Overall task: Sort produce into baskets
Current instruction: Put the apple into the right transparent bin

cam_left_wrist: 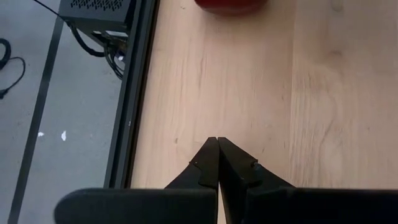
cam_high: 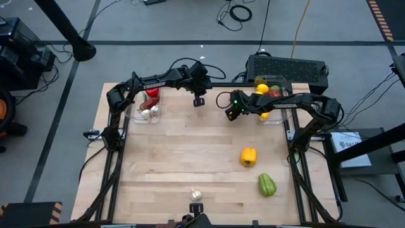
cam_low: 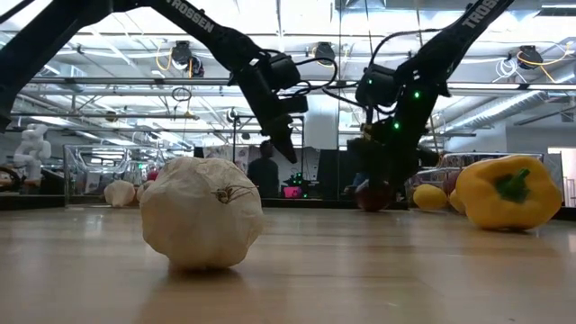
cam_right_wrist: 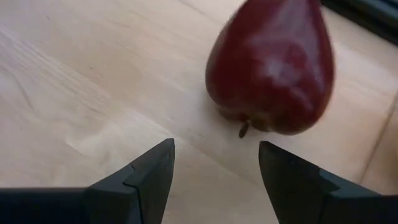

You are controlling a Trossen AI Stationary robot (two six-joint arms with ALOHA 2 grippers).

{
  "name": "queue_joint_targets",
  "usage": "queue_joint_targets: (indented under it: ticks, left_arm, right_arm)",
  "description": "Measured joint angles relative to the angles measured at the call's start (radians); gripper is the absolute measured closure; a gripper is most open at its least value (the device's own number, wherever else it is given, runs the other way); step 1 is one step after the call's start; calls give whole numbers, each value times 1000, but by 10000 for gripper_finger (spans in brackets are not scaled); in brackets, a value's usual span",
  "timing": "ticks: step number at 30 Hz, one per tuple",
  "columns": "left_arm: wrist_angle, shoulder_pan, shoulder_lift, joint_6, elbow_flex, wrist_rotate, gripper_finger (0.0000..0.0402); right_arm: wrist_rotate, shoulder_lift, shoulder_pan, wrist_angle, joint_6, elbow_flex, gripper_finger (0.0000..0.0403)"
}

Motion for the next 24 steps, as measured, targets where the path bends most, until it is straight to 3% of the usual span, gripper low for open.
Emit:
queue_joint_targets:
  ticks: [9,24]
  left_arm:
    - [6,3,0,-1,0,4,400]
    - [6,3,0,-1,0,5,400]
  right_arm:
    - [5,3,-23,-68,13,20,179]
    - [38,67,-35,18,42,25,179]
